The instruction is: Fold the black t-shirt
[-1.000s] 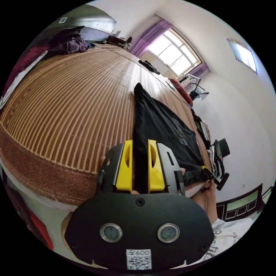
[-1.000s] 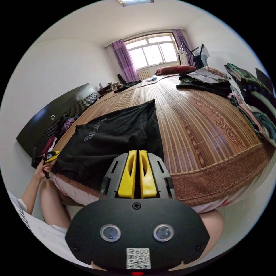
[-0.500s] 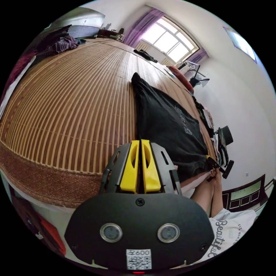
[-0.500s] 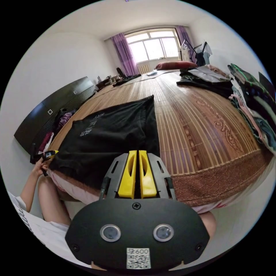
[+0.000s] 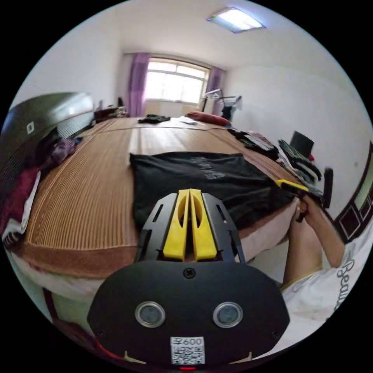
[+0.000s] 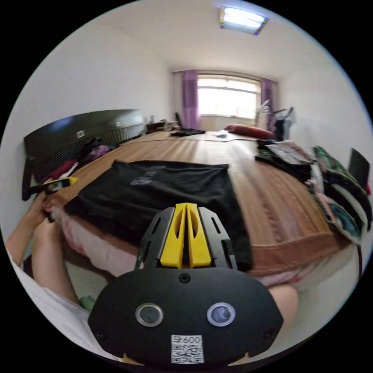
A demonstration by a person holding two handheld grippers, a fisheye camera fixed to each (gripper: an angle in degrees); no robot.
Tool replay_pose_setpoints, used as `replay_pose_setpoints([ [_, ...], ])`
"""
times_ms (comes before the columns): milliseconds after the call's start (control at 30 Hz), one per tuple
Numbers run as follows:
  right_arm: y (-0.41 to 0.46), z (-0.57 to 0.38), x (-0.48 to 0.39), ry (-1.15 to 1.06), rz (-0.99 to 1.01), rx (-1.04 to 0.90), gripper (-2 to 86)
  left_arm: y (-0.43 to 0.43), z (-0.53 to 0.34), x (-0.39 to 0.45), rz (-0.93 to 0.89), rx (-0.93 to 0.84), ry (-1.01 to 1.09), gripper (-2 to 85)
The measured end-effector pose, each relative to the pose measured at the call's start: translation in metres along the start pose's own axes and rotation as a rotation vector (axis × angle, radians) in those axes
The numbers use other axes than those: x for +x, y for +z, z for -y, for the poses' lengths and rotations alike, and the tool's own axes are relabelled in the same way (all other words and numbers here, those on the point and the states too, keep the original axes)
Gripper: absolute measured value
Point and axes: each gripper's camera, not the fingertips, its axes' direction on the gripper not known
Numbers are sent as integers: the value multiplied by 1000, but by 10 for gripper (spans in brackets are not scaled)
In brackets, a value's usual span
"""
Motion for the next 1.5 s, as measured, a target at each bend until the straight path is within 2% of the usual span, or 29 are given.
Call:
replay_pose_setpoints([
  [133, 79, 0, -46, -50, 88, -265, -9, 94, -44, 56, -184, -225, -44, 10],
  [167, 86, -9, -45, -38, 73, -279, -9, 108, -64, 63, -174, -261, -41, 9],
  [233, 83, -21, -41, -55, 62, -262, -9, 102, -94, 69, -142, -176, -31, 9],
  [500, 98, -37, -18, -104, 32, -307, -9, 116, -177, 84, -130, -205, -23, 4],
  [800, 126, -60, 2, -164, -38, -253, -8, 132, -275, 123, 1, -160, 5, 1],
  [1000, 138, -84, 20, -166, -97, -119, -8, 142, -332, 141, 28, -113, 20, 1],
  [1133, 145, -86, 46, -161, -79, -64, -8, 145, -380, 184, 157, -52, 320, 1],
  [1233, 142, -91, 65, -134, -93, -19, -8, 147, -413, 209, 248, -15, 400, 1],
  [1300, 137, -93, 78, -114, -125, 17, -8, 147, -427, 213, 247, 1, 387, 1],
  [1433, 119, -82, 121, -26, -369, 203, -9, 148, -444, 221, 252, 9, 354, 1],
  [1500, 129, -63, 156, 43, -378, 146, -9, 149, -451, 226, 268, 17, 373, 1],
])
